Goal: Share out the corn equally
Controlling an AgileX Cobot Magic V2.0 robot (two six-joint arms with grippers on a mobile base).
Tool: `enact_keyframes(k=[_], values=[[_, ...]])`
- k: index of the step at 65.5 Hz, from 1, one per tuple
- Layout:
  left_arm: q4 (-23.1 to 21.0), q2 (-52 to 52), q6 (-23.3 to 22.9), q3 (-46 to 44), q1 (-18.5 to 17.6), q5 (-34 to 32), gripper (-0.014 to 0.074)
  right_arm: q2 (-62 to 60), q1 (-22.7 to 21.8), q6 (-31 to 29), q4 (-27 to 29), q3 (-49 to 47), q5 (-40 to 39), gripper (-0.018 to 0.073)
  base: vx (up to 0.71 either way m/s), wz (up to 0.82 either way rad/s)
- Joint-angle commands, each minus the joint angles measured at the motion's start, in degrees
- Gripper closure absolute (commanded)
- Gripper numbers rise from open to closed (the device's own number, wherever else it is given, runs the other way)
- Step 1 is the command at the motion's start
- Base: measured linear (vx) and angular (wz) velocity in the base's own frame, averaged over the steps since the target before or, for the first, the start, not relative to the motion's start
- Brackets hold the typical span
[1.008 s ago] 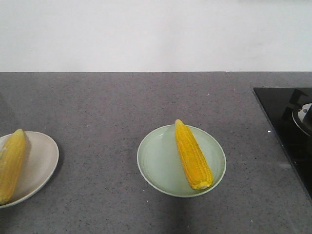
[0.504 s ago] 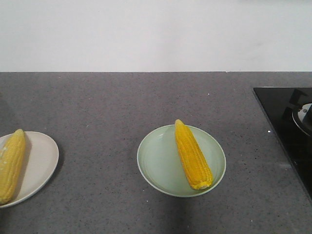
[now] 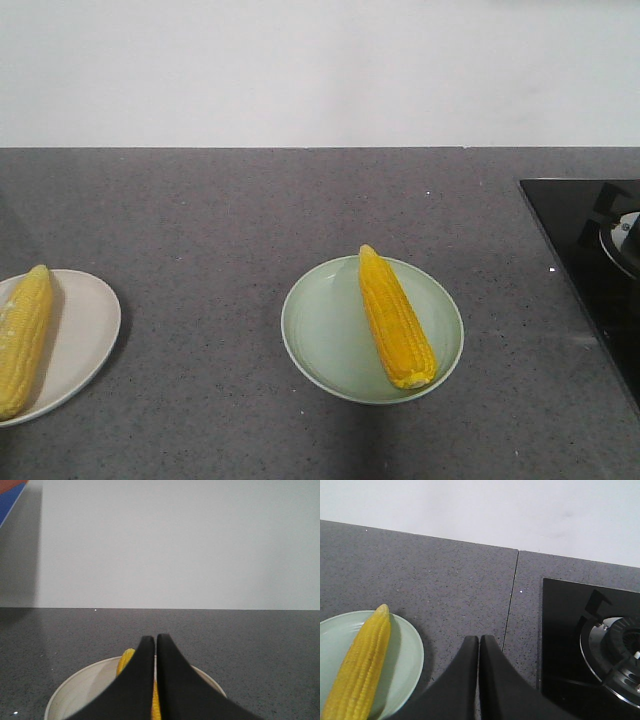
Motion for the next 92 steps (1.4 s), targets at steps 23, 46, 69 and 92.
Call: enact_keyframes(k=[23,46,69,92], values=[[-0.14,-1.02,-0.03,0.77,0.02,-4.6,0.0603,-0.19,-0.28,-0.43,0.49,-1.36,-3.69,0.057,0.0,0.0],[-0.14,-1.02,-0.03,0.77,0.02,-4.6,0.0603,-0.19,-0.28,-0.43,0.49,-1.36,-3.69,0.057,0.0,0.0],[-0.14,-1.02,-0.03,0.77,0.02,-4.6,0.0603,-0.19,-0.28,-0.43,0.49,-1.36,-3.66,0.057,0.0,0.0],[-0.14,-0.97,-0.03,0.77,0.02,-4.6,0.0603,-2.03,-0.22,6.3,-5.87,1.67,-9.43,0.057,0.0,0.0]])
